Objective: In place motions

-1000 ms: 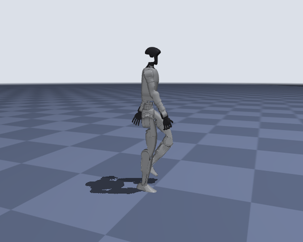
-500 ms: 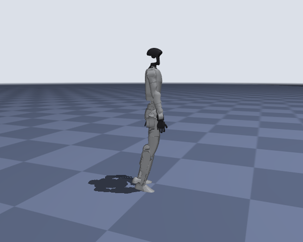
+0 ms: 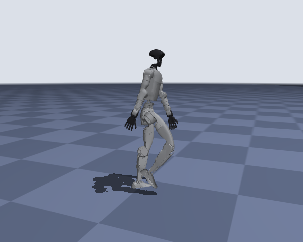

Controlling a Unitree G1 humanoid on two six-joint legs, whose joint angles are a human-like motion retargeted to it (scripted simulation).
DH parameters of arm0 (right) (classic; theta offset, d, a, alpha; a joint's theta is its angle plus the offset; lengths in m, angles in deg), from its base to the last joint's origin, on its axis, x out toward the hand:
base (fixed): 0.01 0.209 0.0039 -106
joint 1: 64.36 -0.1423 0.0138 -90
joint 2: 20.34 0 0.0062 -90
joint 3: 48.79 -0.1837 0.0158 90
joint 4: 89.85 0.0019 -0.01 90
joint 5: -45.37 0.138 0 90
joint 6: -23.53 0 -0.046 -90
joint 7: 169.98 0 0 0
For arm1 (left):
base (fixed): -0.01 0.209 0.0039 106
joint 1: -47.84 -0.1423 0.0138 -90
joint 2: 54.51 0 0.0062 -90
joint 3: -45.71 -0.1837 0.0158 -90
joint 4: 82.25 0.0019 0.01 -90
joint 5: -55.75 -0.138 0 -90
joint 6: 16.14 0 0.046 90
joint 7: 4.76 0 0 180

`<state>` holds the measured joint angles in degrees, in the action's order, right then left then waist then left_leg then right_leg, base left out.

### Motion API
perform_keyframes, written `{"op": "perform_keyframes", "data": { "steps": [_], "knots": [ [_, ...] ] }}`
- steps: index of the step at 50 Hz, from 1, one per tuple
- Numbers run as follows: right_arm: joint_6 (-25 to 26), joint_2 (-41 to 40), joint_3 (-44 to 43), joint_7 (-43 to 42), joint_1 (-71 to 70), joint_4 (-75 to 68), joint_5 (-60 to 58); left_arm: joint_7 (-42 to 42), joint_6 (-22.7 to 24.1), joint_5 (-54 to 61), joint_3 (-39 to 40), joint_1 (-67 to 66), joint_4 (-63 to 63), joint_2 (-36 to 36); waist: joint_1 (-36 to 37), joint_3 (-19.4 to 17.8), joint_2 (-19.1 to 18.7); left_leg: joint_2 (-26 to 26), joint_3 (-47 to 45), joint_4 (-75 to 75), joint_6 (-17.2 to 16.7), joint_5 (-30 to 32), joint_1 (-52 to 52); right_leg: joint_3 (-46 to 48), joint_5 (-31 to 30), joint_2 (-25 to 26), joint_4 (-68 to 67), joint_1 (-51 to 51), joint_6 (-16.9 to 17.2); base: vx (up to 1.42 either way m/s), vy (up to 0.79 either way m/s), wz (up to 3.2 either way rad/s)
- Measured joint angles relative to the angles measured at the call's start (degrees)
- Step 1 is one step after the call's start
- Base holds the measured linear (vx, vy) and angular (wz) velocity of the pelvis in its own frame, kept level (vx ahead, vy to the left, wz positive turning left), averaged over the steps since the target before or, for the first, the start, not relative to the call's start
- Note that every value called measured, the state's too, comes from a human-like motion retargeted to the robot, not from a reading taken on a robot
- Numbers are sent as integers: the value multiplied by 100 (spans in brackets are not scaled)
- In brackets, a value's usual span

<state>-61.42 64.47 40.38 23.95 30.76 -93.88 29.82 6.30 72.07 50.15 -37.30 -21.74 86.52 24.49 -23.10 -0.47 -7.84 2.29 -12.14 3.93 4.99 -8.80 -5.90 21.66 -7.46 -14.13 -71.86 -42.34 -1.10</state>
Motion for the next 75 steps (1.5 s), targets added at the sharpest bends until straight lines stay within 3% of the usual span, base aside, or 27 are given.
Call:
{"op": "perform_keyframes", "data": {
  "steps": [4, 8, 11, 15, 18, 20, 24, 32, 35, 38, 41, 48, 53, 60, 67, 75],
  "knots": [
    [24, 65, -44, -171, 246, -134, -70, -11, 280, 310, -158, 54, -290, -163, 32, 88, 37, -23, -14, -19, 10, -15, 21, 107, 58, -102, 20, 56, -18, 9, -10, -2],
    [61, 84, -19, -395, 281, -224, -74, 63, 332, 302, -184, -14, -332, -277, 247, 130, 147, -26, -239, -5, -35, -74, 167, 176, 21, 36, 764, 740, -14, 8, -5, -43],
    [72, 53, 43, -387, 242, -174, -57, 76, 317, 241, -196, -194, -163, -304, 513, 208, 233, -27, -480, -15, -96, -118, 313, 79, -104, 486, 1917, 1504, 32, 7, -4, -61],
    [24, -48, 126, -440, 144, 9, -52, 103, 227, 238, -168, -492, 316, -334, 698, 304, 342, -117, -596, 4, -163, -187, 516, -196, -606, 1038, 4342, 2863, 415, 4, 1, -13],
    [-50, -141, 223, -457, 10, 180, -74, 197, 64, 193, -40, -692, 667, -316, 706, 381, 455, -275, -564, 37, -209, -233, 650, 2, 647, 1248, 5786, 3759, 360, 2, 10, 22],
    [-83, -214, 312, -405, -72, 274, -94, 205, -50, 61, 48, -862, 829, -278, 752, 498, 589, -425, -583, 5, -252, -231, 752, 74, 716, 1287, 6436, 3989, 129, 3, 10, -8],
    [-64, -370, 556, -246, -562, 344, 7, 84, -164, -242, 241, -1169, 942, -155, 1011, 606, 646, -425, -794, -105, -362, -145, 727, -148, 348, 1285, 6876, 3963, 260, -23, 12, -40],
    [76, -722, 1284, -97, -1465, 355, -45, 134, -144, -364, 759, -2299, 983, 102, 619, 696, 386, -214, -776, -138, -534, -209, 788, -96, 468, 1458, 6813, 3878, 114, -13, 17, 0],
    [4, -898, 1271, -51, -1524, 552, 264, -10, -185, -349, 935, -2594, 1224, 183, 671, 664, 499, -99, -792, 600, -519, -193, 513, -95, 536, 1376, 6764, 3973, 104, -7, 16, 13],
    [-48, -1005, 1319, 62, -1596, 859, 627, 23, -201, -281, 989, -2890, 1183, 262, 758, 573, 718, 166, -736, 2220, -557, 577, -184, -73, 596, 1140, 6710, 4070, 136, -14, 12, 24],
    [-83, -1045, 1302, 127, -1834, 1157, 795, -60, -118, -280, 1096, -3076, 1140, 297, 1042, 358, 836, 383, -500, 4181, -266, 1200, -1211, -113, 622, 1076, 6683, 4153, 111, -19, 13, -4],
    [-198, -1115, 1272, -13, -2366, 2055, 1049, 148, -143, -477, 1354, -3588, 1335, 115, 2119, -68, 1066, 678, -360, 8036, -167, 419, -3856, -585, 668, 1165, 6439, 4211, -315, -6, 11, -69],
    [-377, -1230, 1351, 9, -2651, 2826, 1158, 373, -233, -924, 1355, -4001, 1457, 34, 2798, -329, 1291, 923, -529, 9190, -299, 182, -5150, -1107, 706, 1054, 6075, 4107, -504, 1, 1, -93],
    [-532, -1291, 1403, -10, -2900, 3203, 1083, 517, -409, -1294, 1291, -4034, 1631, 46, 3016, -458, 1344, 910, -494, 8660, -234, 231, -4785, -1211, 752, 999, 5977, 4221, -519, 2, 1, -13],
    [-527, -1328, 1386, -42, -2643, 2890, 1158, 455, -332, -1009, 1360, -3807, 1369, 77, 2508, 114, 1143, 482, -254, 6856, -364, 502, -3201, -791, 697, 1061, 6354, 4216, -251, 7, -2, 56],
    [-490, -1326, 1389, -36, -2193, 2522, 1063, 179, -273, -495, 1432, -3460, 1112, 211, 1866, 631, 963, -130, -158, 3298, -591, 720, -860, -401, 806, 1070, 6450, 4123, -17, 7, -11, 38]
  ]
}}
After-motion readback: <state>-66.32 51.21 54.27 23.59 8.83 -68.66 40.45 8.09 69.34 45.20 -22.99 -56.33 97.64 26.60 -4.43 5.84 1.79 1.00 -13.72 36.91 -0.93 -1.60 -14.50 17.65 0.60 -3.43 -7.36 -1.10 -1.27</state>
